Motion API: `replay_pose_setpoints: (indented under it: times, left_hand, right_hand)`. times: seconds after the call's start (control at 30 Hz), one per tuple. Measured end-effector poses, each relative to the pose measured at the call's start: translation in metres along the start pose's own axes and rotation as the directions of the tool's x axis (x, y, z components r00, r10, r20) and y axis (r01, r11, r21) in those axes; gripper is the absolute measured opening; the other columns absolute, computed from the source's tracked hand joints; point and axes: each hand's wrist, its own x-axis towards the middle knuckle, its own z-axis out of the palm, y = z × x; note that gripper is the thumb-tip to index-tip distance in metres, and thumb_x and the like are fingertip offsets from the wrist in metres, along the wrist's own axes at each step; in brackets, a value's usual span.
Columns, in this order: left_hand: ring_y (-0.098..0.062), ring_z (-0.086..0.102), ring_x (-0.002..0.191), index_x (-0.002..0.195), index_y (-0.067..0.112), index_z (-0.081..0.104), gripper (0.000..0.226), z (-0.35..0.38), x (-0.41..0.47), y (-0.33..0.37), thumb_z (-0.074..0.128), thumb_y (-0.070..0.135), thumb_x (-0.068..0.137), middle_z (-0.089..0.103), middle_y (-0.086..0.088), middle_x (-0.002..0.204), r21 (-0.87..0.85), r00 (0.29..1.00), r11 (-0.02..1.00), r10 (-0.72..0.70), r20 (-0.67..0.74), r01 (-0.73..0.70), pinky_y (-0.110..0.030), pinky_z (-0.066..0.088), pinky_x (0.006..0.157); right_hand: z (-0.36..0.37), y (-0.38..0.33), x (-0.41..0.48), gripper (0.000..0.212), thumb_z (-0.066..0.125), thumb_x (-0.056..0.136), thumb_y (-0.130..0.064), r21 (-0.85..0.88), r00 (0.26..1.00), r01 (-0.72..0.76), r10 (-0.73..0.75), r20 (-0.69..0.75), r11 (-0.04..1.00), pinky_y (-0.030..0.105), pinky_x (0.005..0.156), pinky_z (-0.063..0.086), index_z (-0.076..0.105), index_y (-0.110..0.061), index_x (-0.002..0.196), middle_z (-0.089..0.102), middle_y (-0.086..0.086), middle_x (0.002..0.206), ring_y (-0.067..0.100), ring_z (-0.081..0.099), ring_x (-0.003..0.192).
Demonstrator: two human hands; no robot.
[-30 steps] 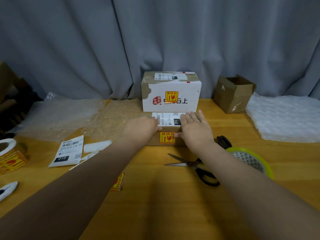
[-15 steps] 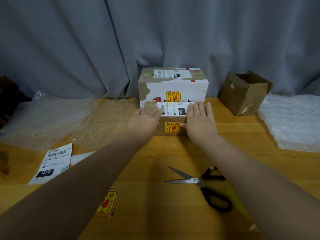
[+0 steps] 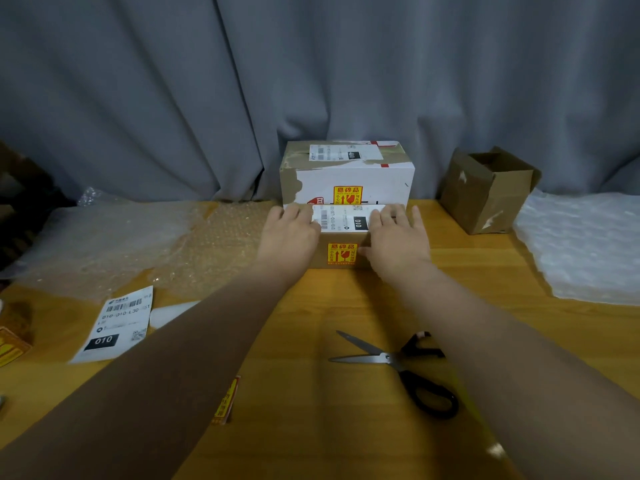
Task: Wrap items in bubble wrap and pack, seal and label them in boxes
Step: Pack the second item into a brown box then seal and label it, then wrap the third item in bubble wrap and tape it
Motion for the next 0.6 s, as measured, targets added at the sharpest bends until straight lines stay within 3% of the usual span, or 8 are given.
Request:
replay_pose_setpoints:
  times: [0.13,0.3,0.4,0.47,0.53,0.6]
  left_hand:
    - [-0.022,0.039,0.12,0.128,0.02,0.053,0.044,-0.012,0.003,-0.007,0.051,0.044,0.092,0.047,-0.003,0.13,-0.227,0.987,0.969,-0.064,0.147,0.097,-0.037,0.032,0.1]
    - [-0.02,0.04,0.122,0.136,0.02,0.045,0.051,-0.02,-0.034,-0.023,0.054,0.042,0.091,0.042,-0.003,0.134,-0.433,0.979,0.879,-0.158,0.127,0.198,-0.035,0.037,0.103]
    - [-0.027,0.043,0.126,0.144,0.014,0.031,0.069,-0.013,-0.065,-0.037,0.057,0.046,0.089,0.033,-0.009,0.146,-0.308,0.895,0.872,-0.262,0.361,0.38,-0.038,0.041,0.099]
    - [-0.029,0.048,0.121,0.141,0.011,0.033,0.075,-0.003,-0.079,-0.047,0.059,0.053,0.085,0.041,-0.011,0.141,-0.159,0.806,0.885,-0.307,0.506,0.438,-0.037,0.044,0.092]
    - [-0.026,0.057,0.106,0.126,0.012,0.049,0.057,0.008,-0.086,-0.054,0.058,0.051,0.086,0.056,-0.009,0.121,-0.128,0.789,0.9,-0.288,0.543,0.416,-0.034,0.046,0.08]
    - [-0.023,0.059,0.092,0.11,0.014,0.059,0.032,0.017,-0.089,-0.059,0.054,0.039,0.092,0.06,-0.007,0.105,-0.138,0.815,0.914,-0.262,0.517,0.381,-0.031,0.046,0.071]
  right_hand:
    - [-0.016,0.023,-0.016,0.06,0.045,0.096,-0.045,0.198,0.997,0.071,-0.071,-0.006,0.978,0.052,0.115,-0.01,0.025,-0.021,0.148,0.021,0.006,0.158,0.028,0.003,0.148]
    - [-0.024,0.026,-0.049,0.04,0.046,0.097,-0.035,0.381,0.985,0.136,-0.084,-0.148,0.914,0.041,0.119,0.006,0.049,-0.022,0.135,0.046,0.001,0.145,0.02,0.027,0.141]
    - [-0.025,0.009,-0.061,0.029,0.049,0.096,-0.033,0.498,0.977,0.189,-0.109,-0.185,0.846,0.037,0.108,0.032,0.062,-0.022,0.12,0.06,0.001,0.125,0.02,0.044,0.123]
    - [-0.026,-0.009,-0.066,0.028,0.049,0.097,-0.031,0.553,0.977,0.206,-0.14,-0.16,0.807,0.037,0.102,0.04,0.064,-0.02,0.118,0.063,0.0,0.12,0.02,0.049,0.118]
    - [-0.026,-0.027,-0.069,0.027,0.049,0.097,-0.028,0.591,0.98,0.201,-0.166,-0.113,0.782,0.037,0.101,0.041,0.065,-0.018,0.117,0.064,0.0,0.12,0.02,0.051,0.117]
    - [-0.025,-0.044,-0.07,0.026,0.049,0.097,-0.026,0.663,0.983,0.175,-0.171,-0.073,0.728,0.032,0.098,0.043,0.065,-0.017,0.116,0.065,0.0,0.119,0.019,0.054,0.114]
